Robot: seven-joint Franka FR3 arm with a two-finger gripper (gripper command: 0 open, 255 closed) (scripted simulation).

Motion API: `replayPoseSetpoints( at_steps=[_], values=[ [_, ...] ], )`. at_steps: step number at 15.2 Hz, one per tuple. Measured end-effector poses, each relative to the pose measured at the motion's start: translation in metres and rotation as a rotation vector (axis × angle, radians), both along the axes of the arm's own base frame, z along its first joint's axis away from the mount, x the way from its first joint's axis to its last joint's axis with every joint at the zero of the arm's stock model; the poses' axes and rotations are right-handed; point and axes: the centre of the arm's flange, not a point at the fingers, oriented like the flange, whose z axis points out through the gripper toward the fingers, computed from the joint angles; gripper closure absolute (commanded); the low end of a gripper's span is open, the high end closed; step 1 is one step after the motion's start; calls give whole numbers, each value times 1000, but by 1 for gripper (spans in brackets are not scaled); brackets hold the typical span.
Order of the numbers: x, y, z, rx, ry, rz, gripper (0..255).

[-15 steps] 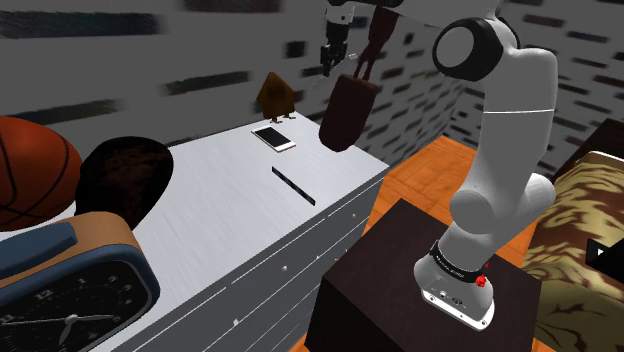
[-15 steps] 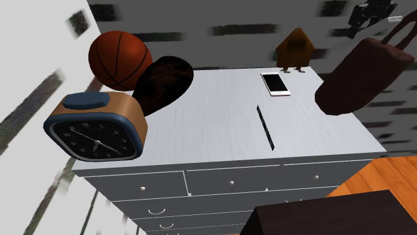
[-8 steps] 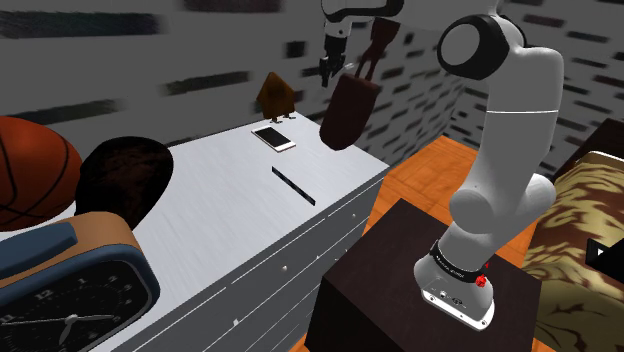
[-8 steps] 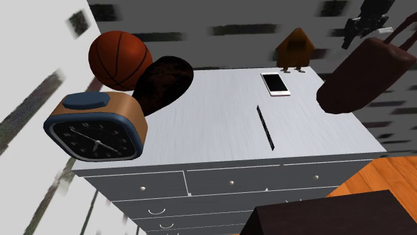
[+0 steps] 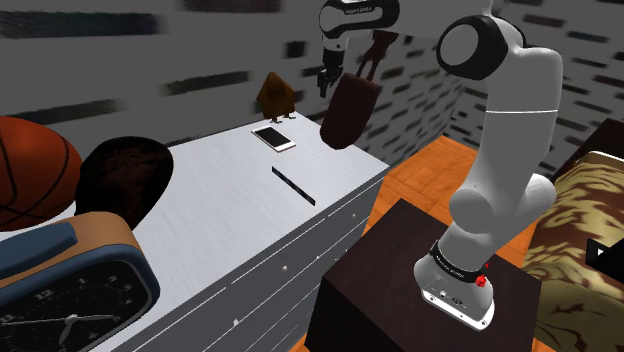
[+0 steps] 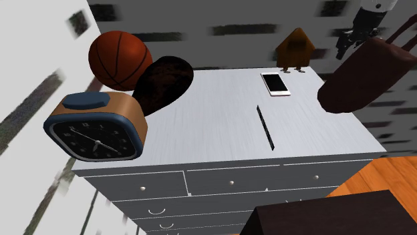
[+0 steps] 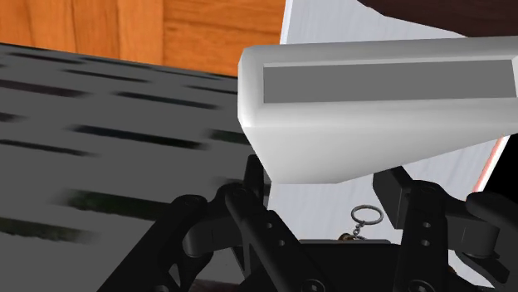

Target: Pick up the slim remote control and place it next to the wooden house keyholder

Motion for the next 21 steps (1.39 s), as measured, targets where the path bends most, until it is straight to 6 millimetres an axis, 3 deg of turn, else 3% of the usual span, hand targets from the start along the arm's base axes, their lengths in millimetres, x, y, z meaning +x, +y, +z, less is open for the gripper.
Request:
replayPoseSetpoints(
  at_steps=[17,21],
  values=[
    [-1,1,-83,-6,-11,-4,255],
    [0,8,-80,-13,-46,4,255]
  ],
)
